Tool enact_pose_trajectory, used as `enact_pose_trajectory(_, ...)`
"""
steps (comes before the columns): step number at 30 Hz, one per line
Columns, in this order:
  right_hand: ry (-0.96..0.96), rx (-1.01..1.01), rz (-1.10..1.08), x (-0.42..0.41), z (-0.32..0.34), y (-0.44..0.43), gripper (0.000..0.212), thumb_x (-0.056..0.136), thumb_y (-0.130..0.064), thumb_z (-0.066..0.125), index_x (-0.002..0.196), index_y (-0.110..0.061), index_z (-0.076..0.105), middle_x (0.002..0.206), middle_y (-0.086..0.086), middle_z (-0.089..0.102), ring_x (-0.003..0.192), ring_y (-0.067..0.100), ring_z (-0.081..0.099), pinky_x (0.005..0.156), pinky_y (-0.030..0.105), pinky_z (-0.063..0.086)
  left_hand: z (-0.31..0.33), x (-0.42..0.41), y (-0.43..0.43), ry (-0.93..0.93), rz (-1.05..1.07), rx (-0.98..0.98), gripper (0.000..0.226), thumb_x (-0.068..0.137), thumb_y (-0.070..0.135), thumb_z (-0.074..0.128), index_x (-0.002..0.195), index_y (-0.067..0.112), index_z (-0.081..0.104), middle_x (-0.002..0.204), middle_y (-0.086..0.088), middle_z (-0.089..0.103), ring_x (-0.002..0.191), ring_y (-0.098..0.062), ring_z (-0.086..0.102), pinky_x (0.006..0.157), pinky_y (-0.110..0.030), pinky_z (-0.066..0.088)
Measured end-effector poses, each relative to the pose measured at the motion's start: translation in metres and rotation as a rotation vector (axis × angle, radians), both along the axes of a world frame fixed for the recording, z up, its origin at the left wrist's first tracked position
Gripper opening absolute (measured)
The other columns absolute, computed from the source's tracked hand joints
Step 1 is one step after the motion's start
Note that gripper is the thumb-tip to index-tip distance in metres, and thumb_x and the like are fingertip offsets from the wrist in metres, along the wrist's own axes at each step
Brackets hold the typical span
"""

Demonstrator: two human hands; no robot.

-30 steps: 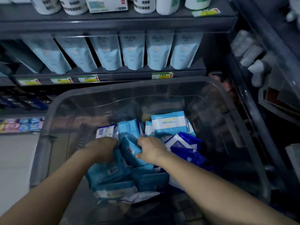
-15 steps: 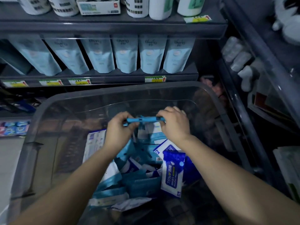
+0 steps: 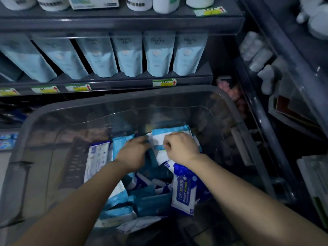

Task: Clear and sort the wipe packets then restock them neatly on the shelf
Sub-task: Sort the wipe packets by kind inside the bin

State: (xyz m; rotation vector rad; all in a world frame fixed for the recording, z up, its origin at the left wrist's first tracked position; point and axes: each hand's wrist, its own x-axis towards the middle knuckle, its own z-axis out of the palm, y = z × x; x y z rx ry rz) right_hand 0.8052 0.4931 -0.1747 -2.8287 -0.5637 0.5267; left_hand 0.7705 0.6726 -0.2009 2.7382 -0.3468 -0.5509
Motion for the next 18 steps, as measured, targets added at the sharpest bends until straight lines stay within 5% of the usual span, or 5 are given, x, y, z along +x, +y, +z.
enact_pose_trajectory(2,0.207,0.057,0.097,-0.011,-0.005,0.012,0.017,0.091,-0.022,0.054,0.095,-0.024,0.070,0.106,0.001,0.069,0.102,0.025,0.060,0.082,0.033,0.050,0.004,-0.005,0.013,-0.046,-0.009,0.037,0.049,0.073,0.027,0.037,0.114,0.026,0.065,0.133,0.002,0.052,0.128,-0.023,0.046,0.103,-0.034,0.034)
enact_pose_trajectory(4,0.396,0.009,0.230,-0.022,-0.015,0.022,0.024,0.092,-0.022,0.054,0.112,-0.024,0.066,0.121,0.003,0.064,0.112,0.026,0.056,0.092,0.036,0.048,0.004,-0.014,0.021,0.057,-0.144,0.137,0.052,0.078,0.042,0.043,0.126,0.030,0.056,0.139,0.006,0.045,0.137,-0.017,0.033,0.113,-0.040,0.021)
enact_pose_trajectory(8,0.298,-0.256,0.492,-0.035,-0.033,0.028,0.047,0.090,-0.028,0.057,0.135,-0.018,0.048,0.145,0.002,0.041,0.130,0.028,0.040,0.105,0.044,0.035,0.006,-0.022,0.035,0.060,-0.196,0.395,0.044,0.087,0.050,0.052,0.126,0.031,0.053,0.136,0.007,0.040,0.133,-0.014,0.033,0.113,-0.042,0.015)
enact_pose_trajectory(13,0.125,-0.242,0.386,-0.042,-0.035,0.035,0.049,0.088,-0.023,0.060,0.134,-0.014,0.046,0.140,0.005,0.040,0.128,0.025,0.037,0.102,0.040,0.030,0.008,-0.025,0.025,-0.010,-0.160,0.424,0.042,0.089,0.050,0.048,0.123,0.027,0.055,0.124,-0.001,0.049,0.123,-0.022,0.040,0.104,-0.044,0.022)
enact_pose_trajectory(18,0.314,-0.224,0.236,-0.034,-0.041,0.042,0.043,0.090,-0.015,0.056,0.131,-0.017,0.041,0.126,0.010,0.046,0.115,0.032,0.048,0.078,0.038,0.041,-0.003,-0.032,0.009,0.066,-0.124,0.416,0.035,0.093,0.043,0.045,0.123,0.027,0.056,0.124,-0.002,0.051,0.120,-0.023,0.042,0.101,-0.041,0.024)
